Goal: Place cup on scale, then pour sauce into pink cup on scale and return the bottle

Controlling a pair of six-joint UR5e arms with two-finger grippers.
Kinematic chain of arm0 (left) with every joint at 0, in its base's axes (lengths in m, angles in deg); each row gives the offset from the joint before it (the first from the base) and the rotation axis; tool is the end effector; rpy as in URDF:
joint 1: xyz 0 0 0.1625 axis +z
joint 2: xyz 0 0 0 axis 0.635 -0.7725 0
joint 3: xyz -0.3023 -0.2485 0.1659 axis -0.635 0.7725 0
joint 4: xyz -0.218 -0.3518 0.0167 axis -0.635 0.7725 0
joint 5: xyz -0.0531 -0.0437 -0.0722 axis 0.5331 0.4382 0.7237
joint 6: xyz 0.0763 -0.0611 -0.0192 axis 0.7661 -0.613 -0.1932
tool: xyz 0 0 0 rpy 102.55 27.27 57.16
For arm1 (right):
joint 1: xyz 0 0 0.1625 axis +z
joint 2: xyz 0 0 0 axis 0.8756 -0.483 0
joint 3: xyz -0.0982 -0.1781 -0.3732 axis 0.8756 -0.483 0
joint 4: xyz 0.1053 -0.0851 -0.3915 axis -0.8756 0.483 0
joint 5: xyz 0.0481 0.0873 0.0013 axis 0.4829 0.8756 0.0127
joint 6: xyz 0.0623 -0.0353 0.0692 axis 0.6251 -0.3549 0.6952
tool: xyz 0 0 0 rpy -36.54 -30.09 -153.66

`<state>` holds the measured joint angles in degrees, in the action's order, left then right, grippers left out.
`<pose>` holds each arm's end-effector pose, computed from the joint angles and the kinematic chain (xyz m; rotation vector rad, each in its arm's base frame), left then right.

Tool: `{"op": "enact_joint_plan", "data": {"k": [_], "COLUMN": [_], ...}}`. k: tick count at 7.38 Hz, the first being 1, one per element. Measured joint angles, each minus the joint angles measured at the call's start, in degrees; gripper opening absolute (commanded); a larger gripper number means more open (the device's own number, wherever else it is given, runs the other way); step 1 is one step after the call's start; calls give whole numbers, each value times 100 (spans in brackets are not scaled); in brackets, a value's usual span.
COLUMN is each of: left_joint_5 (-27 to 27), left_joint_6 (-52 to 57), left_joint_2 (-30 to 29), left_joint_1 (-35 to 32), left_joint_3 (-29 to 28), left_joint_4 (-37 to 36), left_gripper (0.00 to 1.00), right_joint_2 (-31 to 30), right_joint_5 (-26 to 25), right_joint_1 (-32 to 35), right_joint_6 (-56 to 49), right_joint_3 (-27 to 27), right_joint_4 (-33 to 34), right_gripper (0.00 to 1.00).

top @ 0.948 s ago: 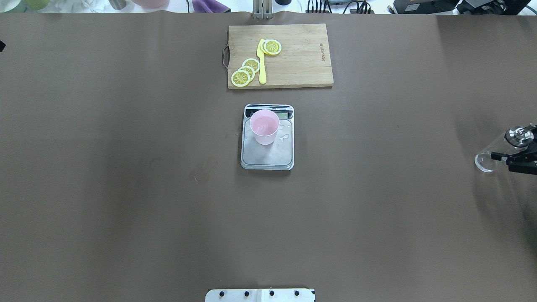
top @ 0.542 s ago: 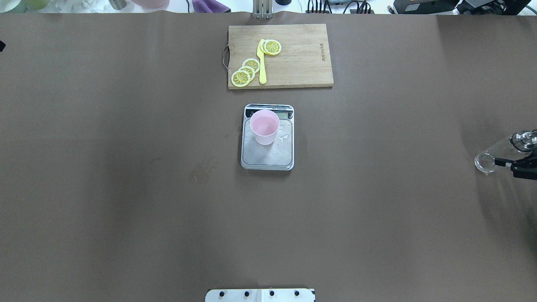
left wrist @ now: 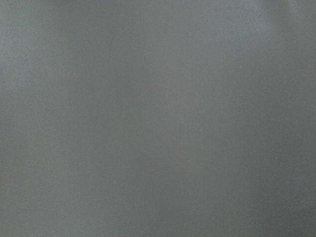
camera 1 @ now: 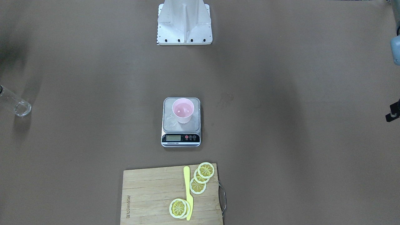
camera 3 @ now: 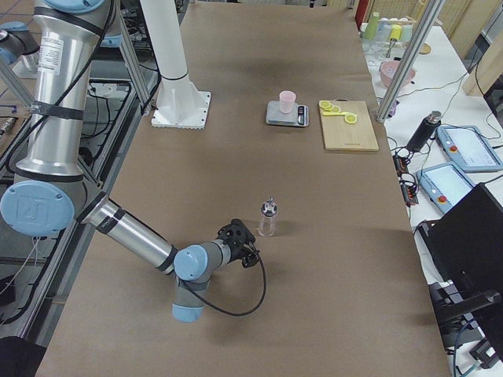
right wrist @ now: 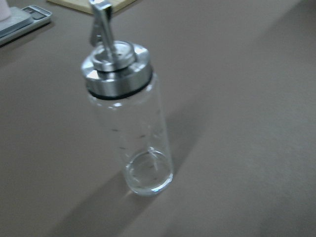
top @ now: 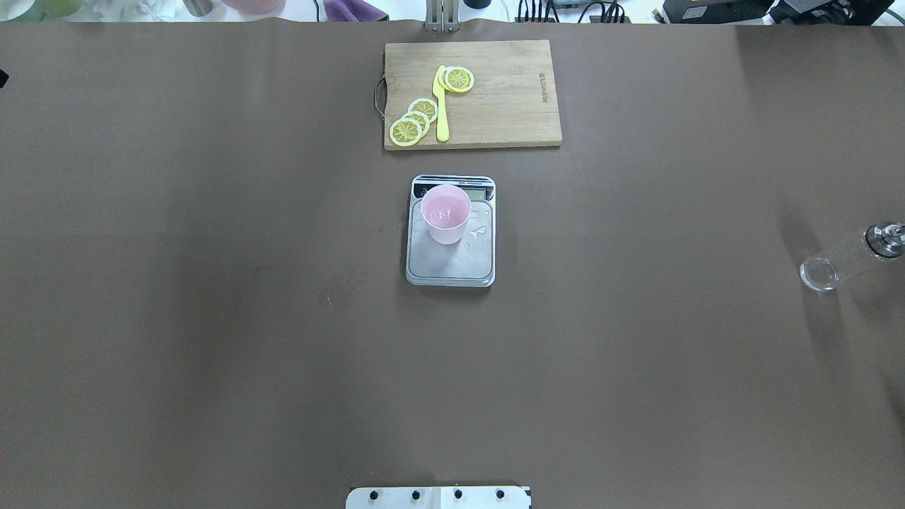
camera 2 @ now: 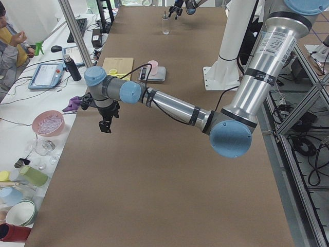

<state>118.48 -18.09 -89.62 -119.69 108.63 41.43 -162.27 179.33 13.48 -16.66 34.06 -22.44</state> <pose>0.0464 -0.6450 0.4624 0.1299 0.7984 0.1942 -0.0211 -0.3120 0.7625 0.8911 -1.0733 -0.3313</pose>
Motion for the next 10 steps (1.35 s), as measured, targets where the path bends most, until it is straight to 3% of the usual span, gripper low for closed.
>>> {"op": "enact_joint_plan", "data": {"k": [2, 5, 10], "left_joint_5": [0, -11, -19], "left_joint_6": [-8, -194, -128], "left_joint_2": [1, 51, 413], "left_joint_1": [-3, -3, -89], "left_joint_3": [3, 38, 108], "left_joint_4": [0, 7, 83], "left_gripper": [98, 98, 98], "right_joint_2": [1, 407, 1323], "right_joint_5": [192, 317, 346], "right_joint_1": [737, 1601, 1661], "right_joint_6": [-195, -551, -2133], "right_joint_3": [-86, -38, 145], "right_joint_4": [905, 3169, 6760], "right_gripper": [100, 100, 100]}}
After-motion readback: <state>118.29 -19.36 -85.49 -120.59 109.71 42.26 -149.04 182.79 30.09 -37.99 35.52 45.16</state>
